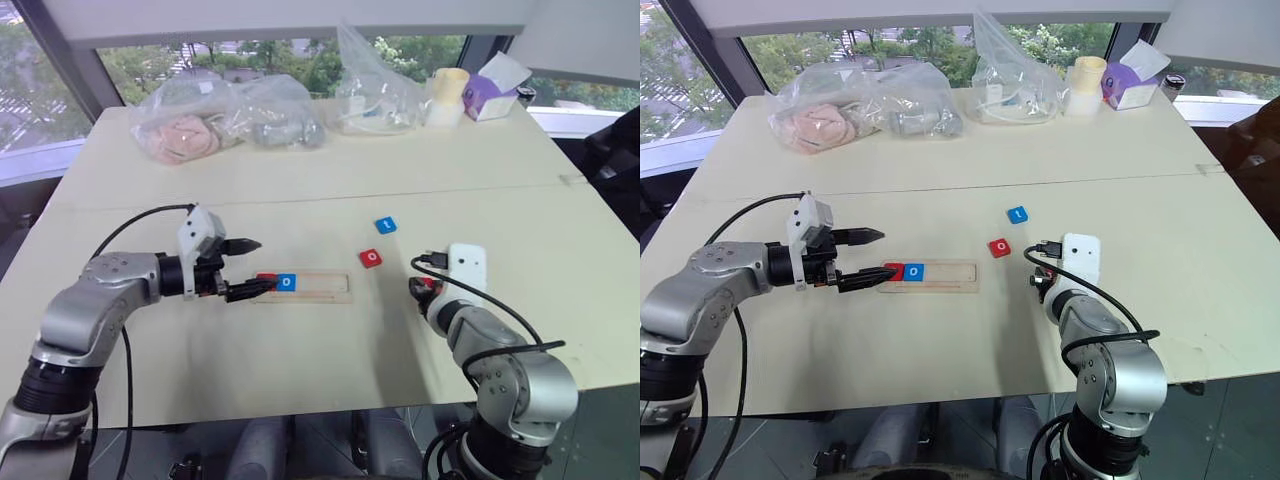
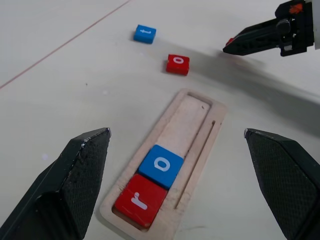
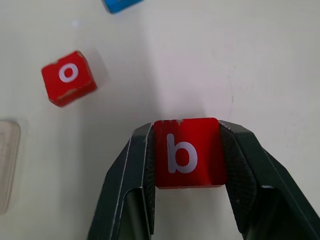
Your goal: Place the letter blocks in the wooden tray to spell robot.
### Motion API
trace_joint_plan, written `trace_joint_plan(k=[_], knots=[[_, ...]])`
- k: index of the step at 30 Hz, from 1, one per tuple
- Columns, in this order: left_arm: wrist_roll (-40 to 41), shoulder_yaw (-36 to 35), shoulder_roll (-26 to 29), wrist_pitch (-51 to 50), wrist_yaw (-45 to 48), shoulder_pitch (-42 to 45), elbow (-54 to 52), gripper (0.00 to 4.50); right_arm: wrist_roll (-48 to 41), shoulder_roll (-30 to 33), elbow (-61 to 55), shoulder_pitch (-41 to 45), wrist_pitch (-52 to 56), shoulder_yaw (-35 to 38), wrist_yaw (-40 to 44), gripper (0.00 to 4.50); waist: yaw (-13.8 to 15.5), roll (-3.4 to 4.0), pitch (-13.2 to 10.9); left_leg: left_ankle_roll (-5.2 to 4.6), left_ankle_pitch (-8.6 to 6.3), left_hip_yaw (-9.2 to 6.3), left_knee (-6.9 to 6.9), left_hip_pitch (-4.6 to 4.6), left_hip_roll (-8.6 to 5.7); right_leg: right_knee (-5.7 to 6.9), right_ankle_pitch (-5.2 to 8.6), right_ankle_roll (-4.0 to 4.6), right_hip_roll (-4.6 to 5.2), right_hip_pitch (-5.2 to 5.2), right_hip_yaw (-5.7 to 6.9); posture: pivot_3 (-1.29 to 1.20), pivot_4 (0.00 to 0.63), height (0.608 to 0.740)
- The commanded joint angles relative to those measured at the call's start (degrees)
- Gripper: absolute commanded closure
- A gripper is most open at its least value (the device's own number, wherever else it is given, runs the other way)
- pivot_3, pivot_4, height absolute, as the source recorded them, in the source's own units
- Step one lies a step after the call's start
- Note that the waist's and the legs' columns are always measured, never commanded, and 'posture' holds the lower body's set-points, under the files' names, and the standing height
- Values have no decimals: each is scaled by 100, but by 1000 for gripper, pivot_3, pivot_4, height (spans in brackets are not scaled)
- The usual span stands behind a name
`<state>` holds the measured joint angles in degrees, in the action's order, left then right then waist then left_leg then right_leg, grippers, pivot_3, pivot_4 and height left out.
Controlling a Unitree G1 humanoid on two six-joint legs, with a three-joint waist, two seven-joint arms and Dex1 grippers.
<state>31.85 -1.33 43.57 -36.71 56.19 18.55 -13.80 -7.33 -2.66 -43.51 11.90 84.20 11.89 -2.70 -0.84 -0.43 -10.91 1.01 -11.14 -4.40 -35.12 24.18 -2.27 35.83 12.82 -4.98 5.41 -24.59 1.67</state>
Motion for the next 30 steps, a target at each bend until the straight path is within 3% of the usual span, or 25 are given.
trace_joint_plan(k=[1,4,5,9,13,17,20,30], knots=[[23,-196,86,65,-8,29,-179,0,-56,-423,-10,63,161,248,8,1781,1,0,0,0,0,0,0,0,0,0,0,0,0,0,0,0,150,740],[41,-248,143,56,21,19,-139,0,-28,-301,-73,155,332,357,19,285,2,0,0,0,0,0,0,1,0,-2,0,0,1,0,0,0,150,740],[51,-260,163,54,38,20,-129,0,-78,-269,-145,198,396,408,95,59,1,0,0,0,0,0,0,1,0,-2,0,0,0,0,1,0,150,740],[87,-213,286,55,235,75,-91,0,-437,863,-26,335,-278,385,963,59,4,6,-4,0,0,-2,-1,8,-1,-12,1,-2,3,0,4,0,150,740],[113,-10,468,59,673,114,-209,0,-938,3305,772,72,-2445,18,3539,59,0,8,-7,0,-1,11,1,18,-4,-56,0,-20,8,9,8,0,150,740],[48,347,779,38,1187,32,-629,0,-1123,4627,1950,-555,-4088,236,5209,59,16,-11,-10,-23,-15,30,8,21,0,-72,7,-29,6,17,17,0,150,740],[-263,706,1033,332,1520,-64,-791,0,-1043,5029,2719,-791,-5095,105,5843,59,7,-8,-10,-32,-20,50,5,20,-1,-72,-1,-17,9,16,7,0,150,740],[-195,792,674,123,1289,242,-895,0,-691,5079,3968,-678,-6732,-517,6344,59,34,-10,-11,-33,-20,71,-22,17,15,-63,-9,-20,8,21,1,0,150,740]])
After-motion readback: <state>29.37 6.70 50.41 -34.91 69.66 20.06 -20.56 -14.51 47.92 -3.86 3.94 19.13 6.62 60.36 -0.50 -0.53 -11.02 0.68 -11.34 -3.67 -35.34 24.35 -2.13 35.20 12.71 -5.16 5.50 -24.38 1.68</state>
